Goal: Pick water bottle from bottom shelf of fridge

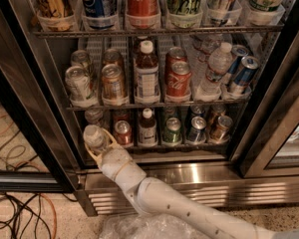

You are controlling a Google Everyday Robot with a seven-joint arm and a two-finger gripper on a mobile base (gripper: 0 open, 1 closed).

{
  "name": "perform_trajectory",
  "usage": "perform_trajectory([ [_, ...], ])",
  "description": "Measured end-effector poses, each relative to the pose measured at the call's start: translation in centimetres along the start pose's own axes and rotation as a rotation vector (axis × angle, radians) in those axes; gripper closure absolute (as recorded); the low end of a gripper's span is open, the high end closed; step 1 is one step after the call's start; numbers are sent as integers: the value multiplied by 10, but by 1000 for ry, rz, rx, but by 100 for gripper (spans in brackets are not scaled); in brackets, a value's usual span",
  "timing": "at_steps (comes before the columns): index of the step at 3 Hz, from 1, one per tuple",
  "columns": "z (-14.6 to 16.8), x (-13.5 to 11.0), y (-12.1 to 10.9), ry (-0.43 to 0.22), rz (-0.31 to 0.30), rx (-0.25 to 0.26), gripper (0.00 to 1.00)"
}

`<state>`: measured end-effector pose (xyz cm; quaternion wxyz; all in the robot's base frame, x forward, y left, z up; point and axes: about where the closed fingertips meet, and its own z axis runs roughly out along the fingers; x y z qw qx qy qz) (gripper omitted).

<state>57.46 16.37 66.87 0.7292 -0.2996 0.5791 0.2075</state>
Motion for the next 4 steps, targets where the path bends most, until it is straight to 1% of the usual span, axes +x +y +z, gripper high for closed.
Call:
perform_trajectory([
  [1, -28, 2, 0, 93, 42, -130, 100],
  [2, -59, -11, 2, 166, 67, -242, 100],
  [3, -93, -29, 4, 204, 102, -308, 100],
  [4, -129, -46, 2, 225, 124, -297, 100],
])
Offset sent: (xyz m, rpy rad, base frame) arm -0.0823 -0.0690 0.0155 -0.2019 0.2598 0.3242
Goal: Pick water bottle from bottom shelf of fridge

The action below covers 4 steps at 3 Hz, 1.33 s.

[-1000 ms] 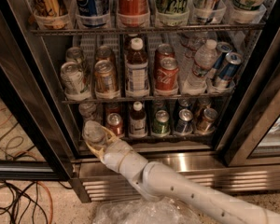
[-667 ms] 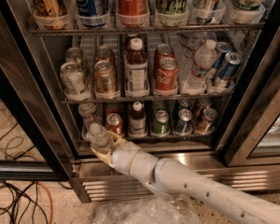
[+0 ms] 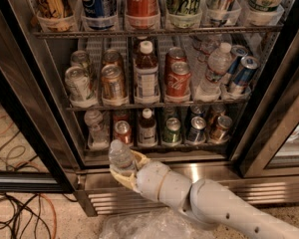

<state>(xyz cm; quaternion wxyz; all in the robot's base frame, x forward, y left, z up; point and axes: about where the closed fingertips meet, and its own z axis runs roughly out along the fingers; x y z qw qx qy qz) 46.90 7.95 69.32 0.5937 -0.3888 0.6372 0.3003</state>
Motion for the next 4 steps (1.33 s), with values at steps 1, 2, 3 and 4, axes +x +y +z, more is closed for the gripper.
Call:
perform_trajectory([
  [1, -41, -6, 12, 9, 28, 38, 100],
  [2, -77, -11, 23, 26, 39, 93, 100],
  [3, -89, -9, 17, 29, 42, 127, 100],
  [4, -89, -9, 17, 29, 42, 127, 100],
])
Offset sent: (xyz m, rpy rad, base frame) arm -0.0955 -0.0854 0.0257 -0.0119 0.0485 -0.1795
